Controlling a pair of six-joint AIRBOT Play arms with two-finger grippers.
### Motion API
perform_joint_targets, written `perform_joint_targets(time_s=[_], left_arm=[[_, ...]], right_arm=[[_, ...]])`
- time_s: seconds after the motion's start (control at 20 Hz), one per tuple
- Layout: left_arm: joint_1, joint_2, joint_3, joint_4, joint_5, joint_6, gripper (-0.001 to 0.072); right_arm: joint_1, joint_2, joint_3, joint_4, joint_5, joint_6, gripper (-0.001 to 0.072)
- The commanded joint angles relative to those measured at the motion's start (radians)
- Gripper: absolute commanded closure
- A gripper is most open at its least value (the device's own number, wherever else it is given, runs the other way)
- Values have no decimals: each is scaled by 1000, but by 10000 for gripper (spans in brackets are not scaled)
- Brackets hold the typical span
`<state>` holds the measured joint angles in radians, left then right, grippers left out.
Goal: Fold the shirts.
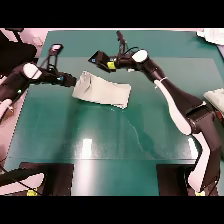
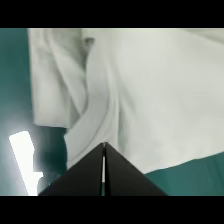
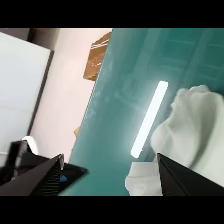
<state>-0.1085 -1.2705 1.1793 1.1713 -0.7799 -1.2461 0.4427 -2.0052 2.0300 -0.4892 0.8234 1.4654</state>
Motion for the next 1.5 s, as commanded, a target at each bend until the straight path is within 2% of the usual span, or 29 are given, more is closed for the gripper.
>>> perform_joint_targets(time_s=[0.0, 0.05, 0.15, 0.4, 0.55, 0.8, 1.2, 1.3, 1.35, 1.4, 1.45], left_arm=[[97, 57, 2, 7, -54, 47, 683], [128, 57, 2, 7, -83, 50, 683], [175, 55, 2, 7, -134, 65, 683], [204, 55, 2, 1, -162, 77, 683], [204, 55, 2, -5, -163, 77, 683], [204, 55, 2, -6, -191, 77, 683], [204, 55, 2, -9, -208, 76, 683], [204, 55, 2, -12, -214, 76, 683], [204, 55, 2, -13, -220, 76, 683], [204, 55, 2, -14, -230, 76, 683], [204, 55, 2, -21, -241, 76, 683]], right_arm=[[-98, 109, -83, -206, 120, 176, 48], [-129, 161, -139, -289, 174, 223, 43], [-174, 282, -305, -380, 225, 235, 42], [-249, 509, -757, -366, 91, 222, 42], [-264, 503, -877, -276, 66, 123, 42], [-264, 360, -864, -71, 60, -46, 42], [-159, 143, -605, -51, 176, -60, 42], [-115, 114, -552, -51, 167, -42, 51], [-97, 107, -526, -51, 155, -38, 156], [-82, 106, -499, -51, 138, -34, 393], [-74, 108, -468, -51, 122, -34, 674]])
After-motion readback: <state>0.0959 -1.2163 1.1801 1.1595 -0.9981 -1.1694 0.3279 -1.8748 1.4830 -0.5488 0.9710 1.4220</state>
